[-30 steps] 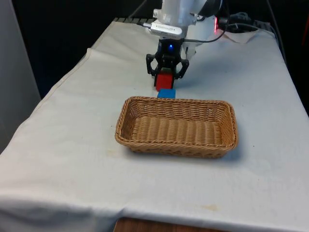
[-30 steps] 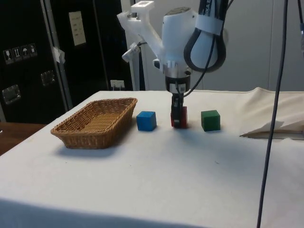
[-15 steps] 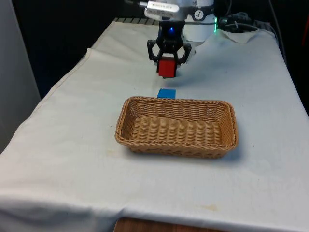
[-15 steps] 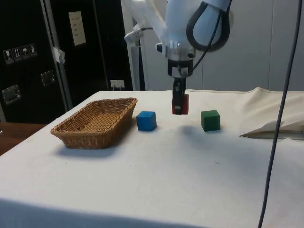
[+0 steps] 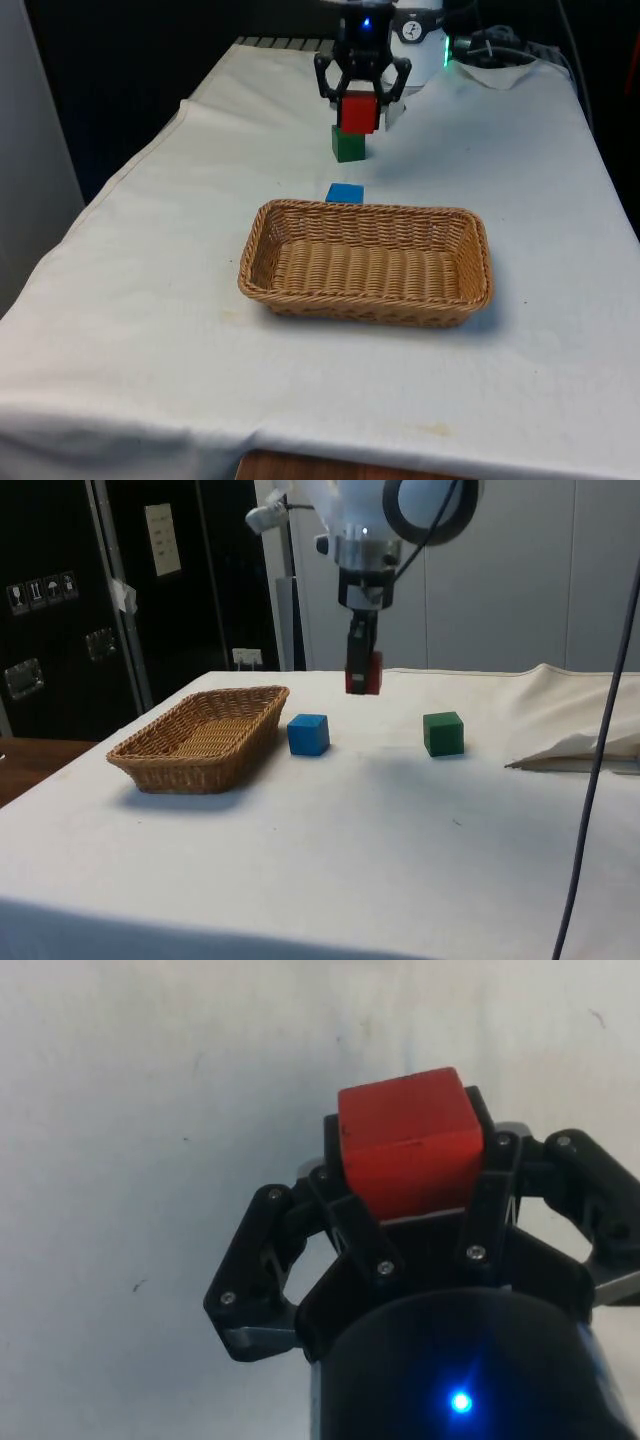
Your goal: Pick up exactly two blocks and place them into the basket.
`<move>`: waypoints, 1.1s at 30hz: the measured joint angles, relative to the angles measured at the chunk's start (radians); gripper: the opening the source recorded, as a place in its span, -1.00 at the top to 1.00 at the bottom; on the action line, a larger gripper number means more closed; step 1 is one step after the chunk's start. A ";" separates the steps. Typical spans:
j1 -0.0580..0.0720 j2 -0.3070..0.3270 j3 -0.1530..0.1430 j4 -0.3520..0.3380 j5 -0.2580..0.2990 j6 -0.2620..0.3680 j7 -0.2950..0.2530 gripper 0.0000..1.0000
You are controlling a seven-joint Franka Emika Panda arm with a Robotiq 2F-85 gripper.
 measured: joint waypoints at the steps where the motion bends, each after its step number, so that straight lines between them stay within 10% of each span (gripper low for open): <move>1: 0.000 -0.005 0.005 0.006 0.000 -0.010 0.004 0.98; 33: 0.005 0.183 0.125 0.328 0.069 -0.115 0.055 0.98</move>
